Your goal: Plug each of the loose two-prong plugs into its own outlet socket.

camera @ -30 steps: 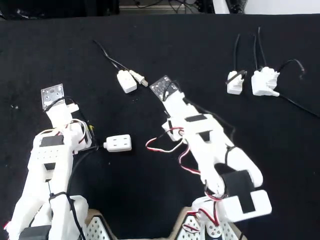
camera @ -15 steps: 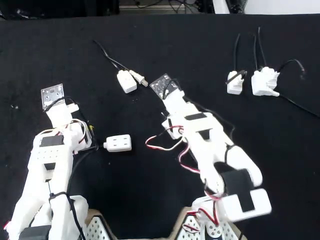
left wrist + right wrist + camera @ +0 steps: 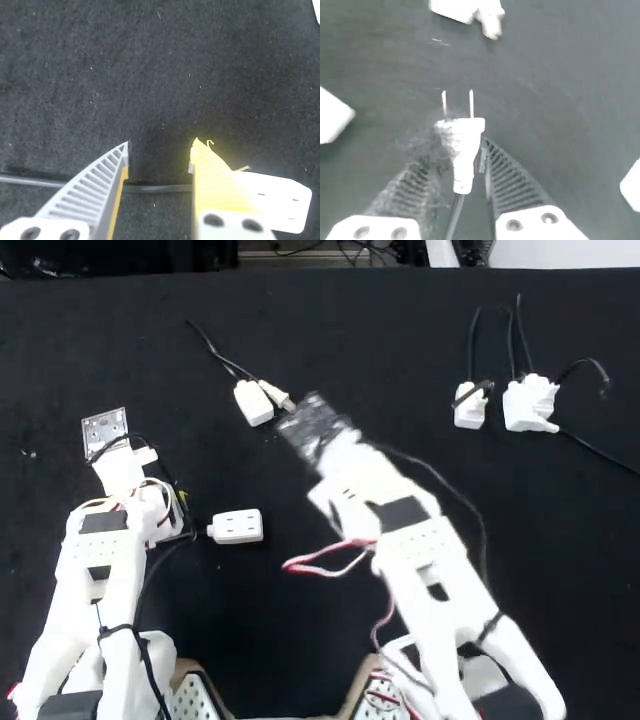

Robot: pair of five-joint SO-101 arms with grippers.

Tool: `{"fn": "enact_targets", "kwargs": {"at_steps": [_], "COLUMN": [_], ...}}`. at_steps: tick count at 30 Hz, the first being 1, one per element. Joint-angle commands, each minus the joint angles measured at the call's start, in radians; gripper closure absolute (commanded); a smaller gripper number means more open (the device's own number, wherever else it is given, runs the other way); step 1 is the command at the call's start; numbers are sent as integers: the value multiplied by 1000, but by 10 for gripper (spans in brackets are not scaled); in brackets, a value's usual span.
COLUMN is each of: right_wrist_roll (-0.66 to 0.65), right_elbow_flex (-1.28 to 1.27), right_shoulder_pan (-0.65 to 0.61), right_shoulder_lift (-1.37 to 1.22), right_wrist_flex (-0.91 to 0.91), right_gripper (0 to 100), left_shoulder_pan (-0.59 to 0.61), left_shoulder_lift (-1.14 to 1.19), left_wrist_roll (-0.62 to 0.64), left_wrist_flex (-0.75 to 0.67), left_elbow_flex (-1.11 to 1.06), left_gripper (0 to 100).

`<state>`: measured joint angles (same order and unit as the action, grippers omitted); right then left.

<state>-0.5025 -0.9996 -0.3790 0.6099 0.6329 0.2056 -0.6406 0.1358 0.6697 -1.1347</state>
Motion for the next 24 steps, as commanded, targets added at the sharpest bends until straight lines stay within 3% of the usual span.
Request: {"fn": "enact_targets", "kwargs": {"at_steps": [1, 5, 9, 15, 24], "right_wrist_roll": [-15, -15, 29, 160, 161], "right_elbow_flex": [111, 88, -30, -211, -90], "right_shoulder_pan": [-169, -313, -371, -373, -345], "right_shoulder_lift": [79, 77, 77, 62, -185], "right_wrist_flex": [94, 15, -167, -451, -474], "right_gripper": [988, 988, 988, 988, 988], "left_shoulder_pan": [39, 142, 200, 131, 70], "left_shoulder_lift": [-37, -37, -38, -38, -40], "left_wrist_roll": [37, 98, 141, 137, 91], "left_wrist_flex": [-8, -6, -5, 43, 107], "left_elbow_flex": [8, 16, 19, 51, 91], "left_gripper": [791, 790, 790, 790, 790]}}
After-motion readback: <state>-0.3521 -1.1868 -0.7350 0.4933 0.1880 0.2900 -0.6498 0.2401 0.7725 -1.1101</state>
